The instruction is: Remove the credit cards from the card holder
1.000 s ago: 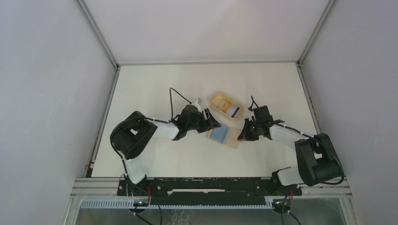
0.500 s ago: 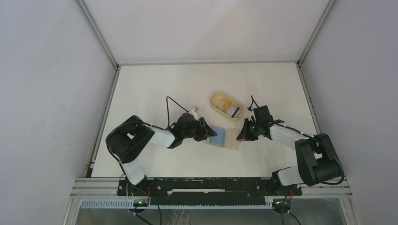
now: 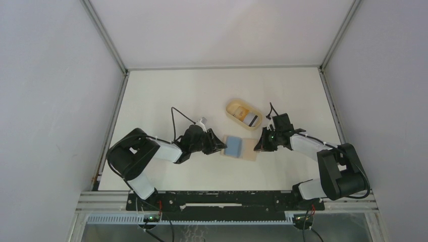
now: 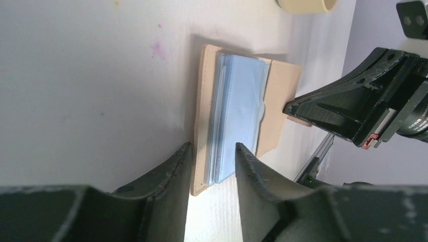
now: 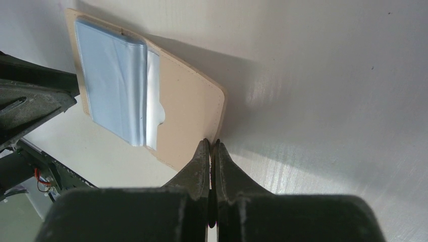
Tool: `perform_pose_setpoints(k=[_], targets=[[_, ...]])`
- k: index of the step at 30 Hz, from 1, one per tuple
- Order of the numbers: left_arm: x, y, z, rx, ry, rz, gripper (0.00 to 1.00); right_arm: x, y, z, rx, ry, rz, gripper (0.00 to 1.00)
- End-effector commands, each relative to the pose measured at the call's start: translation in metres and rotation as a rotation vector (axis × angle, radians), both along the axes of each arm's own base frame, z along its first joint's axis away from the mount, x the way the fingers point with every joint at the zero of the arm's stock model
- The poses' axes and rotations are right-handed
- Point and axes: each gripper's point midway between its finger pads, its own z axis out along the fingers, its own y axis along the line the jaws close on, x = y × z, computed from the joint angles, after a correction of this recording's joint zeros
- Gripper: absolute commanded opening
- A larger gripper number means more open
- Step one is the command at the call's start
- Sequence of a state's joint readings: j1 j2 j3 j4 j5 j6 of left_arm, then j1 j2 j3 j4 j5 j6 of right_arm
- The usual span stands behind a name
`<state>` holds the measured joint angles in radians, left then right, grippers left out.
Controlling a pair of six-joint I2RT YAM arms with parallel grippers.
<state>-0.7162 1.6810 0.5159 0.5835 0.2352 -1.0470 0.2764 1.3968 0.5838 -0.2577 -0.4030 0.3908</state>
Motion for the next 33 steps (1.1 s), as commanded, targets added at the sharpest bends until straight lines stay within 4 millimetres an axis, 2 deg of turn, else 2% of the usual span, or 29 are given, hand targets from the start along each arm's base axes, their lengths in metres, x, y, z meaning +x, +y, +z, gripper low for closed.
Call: perform_pose_setpoints(k=[1,4,8,14,17,23,24,25,26,31,32,33], targets=[[0.008,0.005,0.006,-0.019,-0.032,0.041,0.39,0.02,0.007,0.02,0.029,-0.09,0.012,0.0],[0.01,0.004,0.009,-0.035,-0.038,0.049,0.31,0.02,0.006,0.019,0.025,-0.09,0.016,0.0],[0.012,0.003,0.013,-0.046,-0.05,0.052,0.28,0.019,0.007,0.018,0.024,-0.085,0.02,0.0],[0.013,0.001,0.021,-0.065,-0.067,0.046,0.18,0.018,0.009,0.017,0.029,-0.084,0.027,0.0],[0.012,-0.003,0.029,-0.089,-0.077,0.027,0.02,0.018,0.011,0.017,0.033,-0.085,0.033,0.0],[0.009,-0.014,0.051,-0.159,-0.112,-0.026,0.0,0.021,0.017,0.017,0.045,-0.091,0.037,0.0],[0.009,-0.013,0.054,-0.163,-0.121,-0.027,0.0,0.022,0.019,0.019,0.053,-0.098,0.039,0.12],[0.009,-0.012,0.057,-0.162,-0.128,-0.023,0.0,0.023,0.022,0.021,0.056,-0.109,0.047,0.28],[0.009,-0.01,0.058,-0.153,-0.135,-0.018,0.0,0.025,0.024,0.025,0.053,-0.127,0.058,0.39],[0.013,0.015,0.05,0.022,-0.163,0.052,0.0,0.033,0.042,0.058,-0.011,-0.259,0.082,0.66],[0.014,0.021,0.051,0.059,-0.176,0.071,0.0,0.035,0.047,0.066,-0.031,-0.295,0.085,0.79],[0.015,0.025,0.052,0.087,-0.187,0.085,0.0,0.035,0.051,0.071,-0.06,-0.315,0.088,0.81]])
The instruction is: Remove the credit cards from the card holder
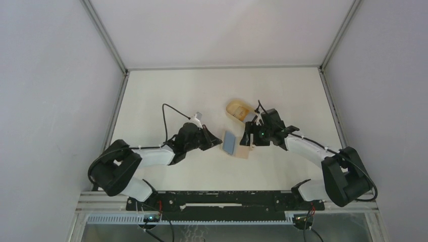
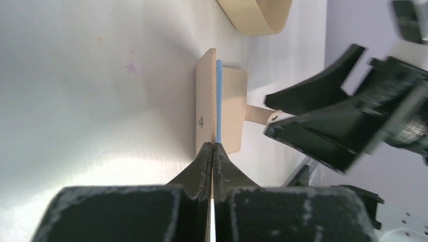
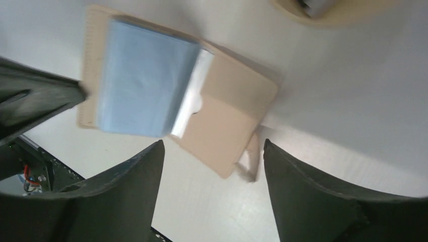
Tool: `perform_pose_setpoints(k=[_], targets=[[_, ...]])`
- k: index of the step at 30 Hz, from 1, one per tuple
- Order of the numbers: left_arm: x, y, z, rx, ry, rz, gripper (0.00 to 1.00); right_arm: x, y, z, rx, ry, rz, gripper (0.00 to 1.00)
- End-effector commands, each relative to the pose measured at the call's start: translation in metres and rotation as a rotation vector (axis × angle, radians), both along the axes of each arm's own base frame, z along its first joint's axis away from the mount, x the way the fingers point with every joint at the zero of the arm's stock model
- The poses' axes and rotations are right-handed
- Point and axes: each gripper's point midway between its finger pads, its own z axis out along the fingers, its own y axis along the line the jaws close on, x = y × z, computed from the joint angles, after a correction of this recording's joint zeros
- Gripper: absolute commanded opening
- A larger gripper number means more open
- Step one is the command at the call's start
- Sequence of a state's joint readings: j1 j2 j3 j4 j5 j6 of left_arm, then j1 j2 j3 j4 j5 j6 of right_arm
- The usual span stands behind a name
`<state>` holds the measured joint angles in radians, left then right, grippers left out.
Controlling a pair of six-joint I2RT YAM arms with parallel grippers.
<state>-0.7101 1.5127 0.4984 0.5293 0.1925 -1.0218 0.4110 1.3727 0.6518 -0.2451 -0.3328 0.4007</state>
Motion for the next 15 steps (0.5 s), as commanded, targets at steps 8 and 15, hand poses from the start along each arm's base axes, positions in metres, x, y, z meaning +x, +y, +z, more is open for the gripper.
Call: perform_pose_setpoints(k=[8,15], targets=[[0.01,0.036,0.02,0.227,-0.126,0.133,0.0,0.033,0.072,0.07,-0.023,-0.241,0.042,0.82],[0.007,0.04,0.023,0.245,-0.132,0.147,0.0,0.04,0.112,0.043,-0.074,-0.17,0.118,0.82]])
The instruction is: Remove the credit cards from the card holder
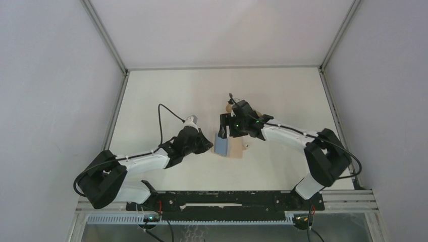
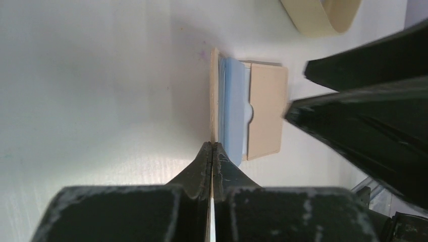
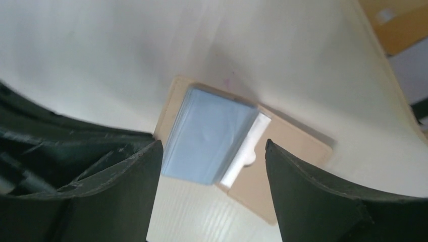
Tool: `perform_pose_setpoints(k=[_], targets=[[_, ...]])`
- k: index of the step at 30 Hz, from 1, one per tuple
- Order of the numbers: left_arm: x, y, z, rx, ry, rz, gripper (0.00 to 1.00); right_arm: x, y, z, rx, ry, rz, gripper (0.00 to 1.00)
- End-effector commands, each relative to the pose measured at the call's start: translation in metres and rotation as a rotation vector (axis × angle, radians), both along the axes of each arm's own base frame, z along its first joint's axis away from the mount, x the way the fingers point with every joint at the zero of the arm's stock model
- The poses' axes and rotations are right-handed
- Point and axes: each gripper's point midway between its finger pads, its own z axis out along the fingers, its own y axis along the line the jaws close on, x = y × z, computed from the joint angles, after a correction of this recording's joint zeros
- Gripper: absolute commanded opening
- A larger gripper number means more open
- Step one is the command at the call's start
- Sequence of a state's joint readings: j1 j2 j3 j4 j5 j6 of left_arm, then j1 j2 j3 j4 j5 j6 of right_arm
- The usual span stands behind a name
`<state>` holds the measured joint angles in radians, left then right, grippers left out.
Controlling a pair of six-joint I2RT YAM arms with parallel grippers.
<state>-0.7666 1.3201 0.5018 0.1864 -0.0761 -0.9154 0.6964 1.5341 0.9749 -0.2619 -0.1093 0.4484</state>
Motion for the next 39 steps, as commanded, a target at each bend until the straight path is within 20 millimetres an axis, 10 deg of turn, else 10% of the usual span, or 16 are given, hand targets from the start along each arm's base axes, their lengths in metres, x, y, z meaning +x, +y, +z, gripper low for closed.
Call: perform_pose_setpoints(k=[1,11,27,39], targets=[[0.013,-0.004,0.03,-0.017,-0.081,0.024,0.0,0.006,0.023,-0.009,-0.027,0.023,0.024,0.82],[0.013,0.004,0.026,0.009,-0.079,0.051,0.0,-0.008,0.03,-0.044,-0.208,0.067,0.082,0.83],[0.012,0.006,0.019,0.015,-0.066,0.064,0.0,0.001,0.053,-0.013,-0.176,-0.038,0.09,0.84],[0.012,0.012,0.017,0.025,-0.062,0.086,0.0,-0.009,0.045,-0.047,-0.273,0.036,0.106,0.84]])
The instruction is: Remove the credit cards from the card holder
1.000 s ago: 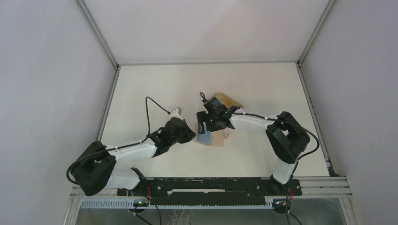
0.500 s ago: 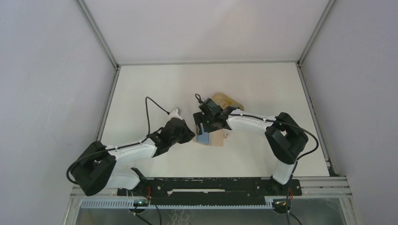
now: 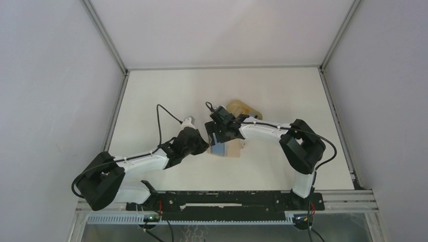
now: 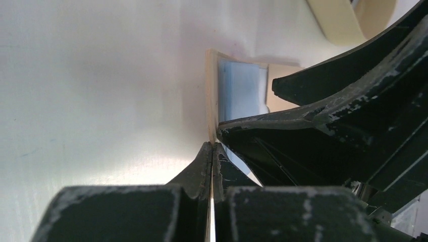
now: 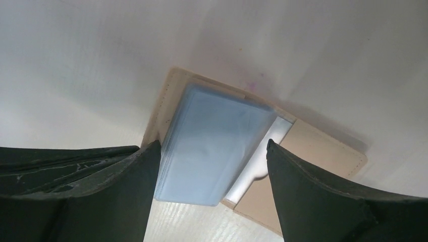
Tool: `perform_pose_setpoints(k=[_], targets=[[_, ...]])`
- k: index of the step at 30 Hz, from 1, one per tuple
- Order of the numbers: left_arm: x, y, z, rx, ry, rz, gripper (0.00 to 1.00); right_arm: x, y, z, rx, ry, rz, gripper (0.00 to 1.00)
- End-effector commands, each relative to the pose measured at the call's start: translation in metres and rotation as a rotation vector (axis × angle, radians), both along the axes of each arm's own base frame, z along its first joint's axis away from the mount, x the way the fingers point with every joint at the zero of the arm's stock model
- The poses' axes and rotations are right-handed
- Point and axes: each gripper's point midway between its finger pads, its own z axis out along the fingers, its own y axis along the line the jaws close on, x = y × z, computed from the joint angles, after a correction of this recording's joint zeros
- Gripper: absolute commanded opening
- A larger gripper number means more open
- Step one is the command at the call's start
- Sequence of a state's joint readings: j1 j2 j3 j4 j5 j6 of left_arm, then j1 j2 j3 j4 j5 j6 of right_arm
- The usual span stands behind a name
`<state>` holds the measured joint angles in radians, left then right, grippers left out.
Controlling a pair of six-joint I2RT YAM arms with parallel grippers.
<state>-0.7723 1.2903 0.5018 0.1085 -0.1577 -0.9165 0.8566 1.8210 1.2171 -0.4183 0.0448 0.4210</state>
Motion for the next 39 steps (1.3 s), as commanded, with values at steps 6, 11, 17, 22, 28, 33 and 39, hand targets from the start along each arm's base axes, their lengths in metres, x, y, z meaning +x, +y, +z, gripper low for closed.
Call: perform_pose_setpoints(k=[6,11,17,22,28,33,39], targets=[[0.01,-0.002,0.02,-0.039,-0.063,0.035,0.0,-0.003,-0.004,-0.009,-0.064,0.006,0.018,0.84],[0.01,0.0,0.02,-0.033,-0.064,0.046,0.0,-0.004,-0.02,-0.016,-0.142,0.005,0.005,0.84],[0.011,0.003,0.017,-0.019,-0.06,0.055,0.0,-0.004,-0.042,-0.014,-0.218,-0.021,0.007,0.85],[0.01,0.003,0.016,-0.014,-0.059,0.053,0.0,-0.001,-0.056,-0.013,-0.286,-0.053,0.018,1.0],[0.009,0.002,0.015,-0.008,-0.056,0.052,0.0,0.003,-0.061,-0.011,-0.312,-0.078,0.022,1.0],[0.009,0.002,0.014,-0.004,-0.052,0.051,0.0,0.0,-0.069,-0.014,-0.345,-0.069,0.021,1.0],[0.009,0.002,0.014,-0.001,-0.051,0.054,0.0,-0.006,-0.074,-0.016,-0.343,-0.059,0.021,1.0]])
